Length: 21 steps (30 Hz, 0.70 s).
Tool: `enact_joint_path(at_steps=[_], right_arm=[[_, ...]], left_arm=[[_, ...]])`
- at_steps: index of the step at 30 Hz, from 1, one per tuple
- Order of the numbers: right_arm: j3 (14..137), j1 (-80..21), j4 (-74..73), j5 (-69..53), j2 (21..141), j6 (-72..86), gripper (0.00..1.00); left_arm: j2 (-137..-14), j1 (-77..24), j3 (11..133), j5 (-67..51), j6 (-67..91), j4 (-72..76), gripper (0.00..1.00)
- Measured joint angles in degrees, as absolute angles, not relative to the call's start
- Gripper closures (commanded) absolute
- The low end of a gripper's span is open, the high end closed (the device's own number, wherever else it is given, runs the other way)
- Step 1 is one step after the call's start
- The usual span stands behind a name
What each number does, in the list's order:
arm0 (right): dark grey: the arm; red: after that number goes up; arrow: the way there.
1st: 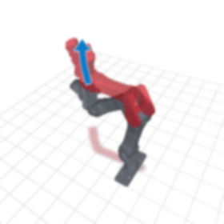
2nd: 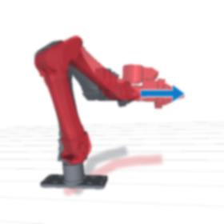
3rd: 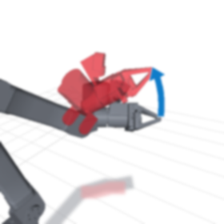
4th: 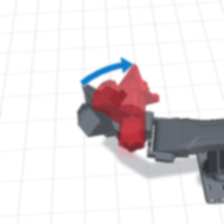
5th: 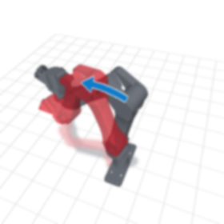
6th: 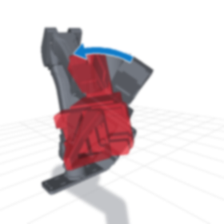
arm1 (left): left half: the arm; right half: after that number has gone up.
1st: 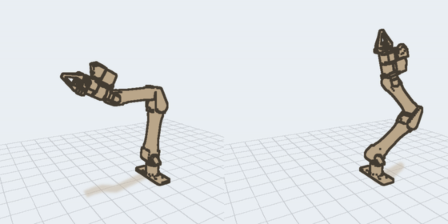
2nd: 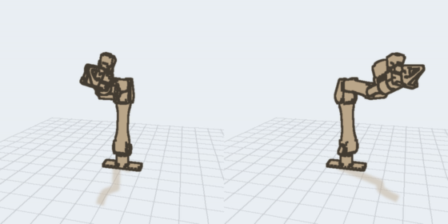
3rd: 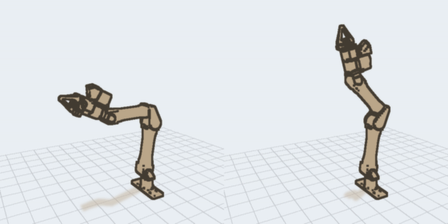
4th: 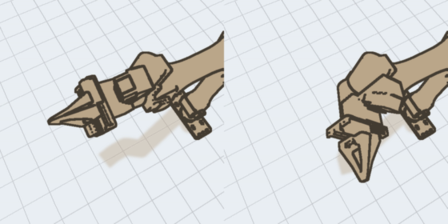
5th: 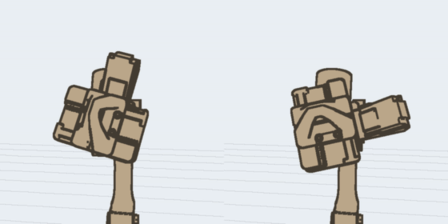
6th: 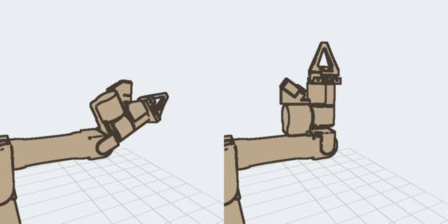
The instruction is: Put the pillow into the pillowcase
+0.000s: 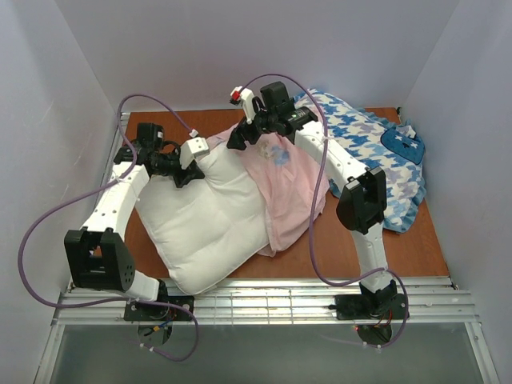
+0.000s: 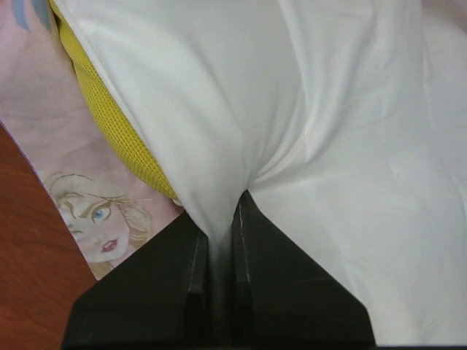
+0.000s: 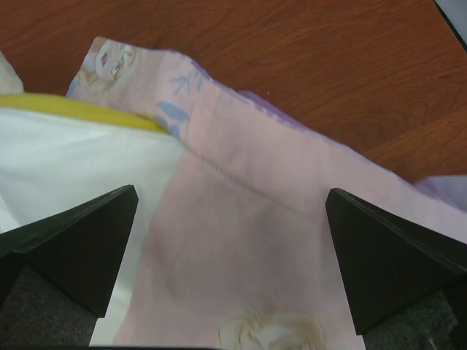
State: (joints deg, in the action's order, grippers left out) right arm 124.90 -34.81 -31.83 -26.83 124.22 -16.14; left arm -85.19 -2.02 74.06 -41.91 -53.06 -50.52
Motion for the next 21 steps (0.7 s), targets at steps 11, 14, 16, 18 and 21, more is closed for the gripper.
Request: enact_joint_path(at_steps=[11, 14, 16, 18, 21], right_arm=[[123.8, -36.3, -25.5, -29.7, 124.5, -10.1, 0.01], [123.8, -36.7, -25.5, -28.0, 125.2, -11.0, 0.02], [123.8, -37.2, -25.5, -25.3, 126.3, -12.1, 0.05], [123.8, -37.9, -25.5, -22.3, 127.5, -13.1, 0.09], [123.9, -39.7, -25.5, -18.3, 129.6, -15.2, 0.44]], left_arm=[[-82.8, -8.3, 73.4, -37.1, -55.0, -48.1, 1.00], [-82.8, -8.5, 73.4, -36.7, -55.0, -48.0, 1.00], [-82.8, -8.5, 73.4, -36.6, -55.0, -48.0, 1.00], [-82.8, -8.7, 73.4, -36.4, -55.0, -48.0, 1.00], [-82.8, -9.1, 73.4, -35.8, -55.0, -48.0, 1.00]])
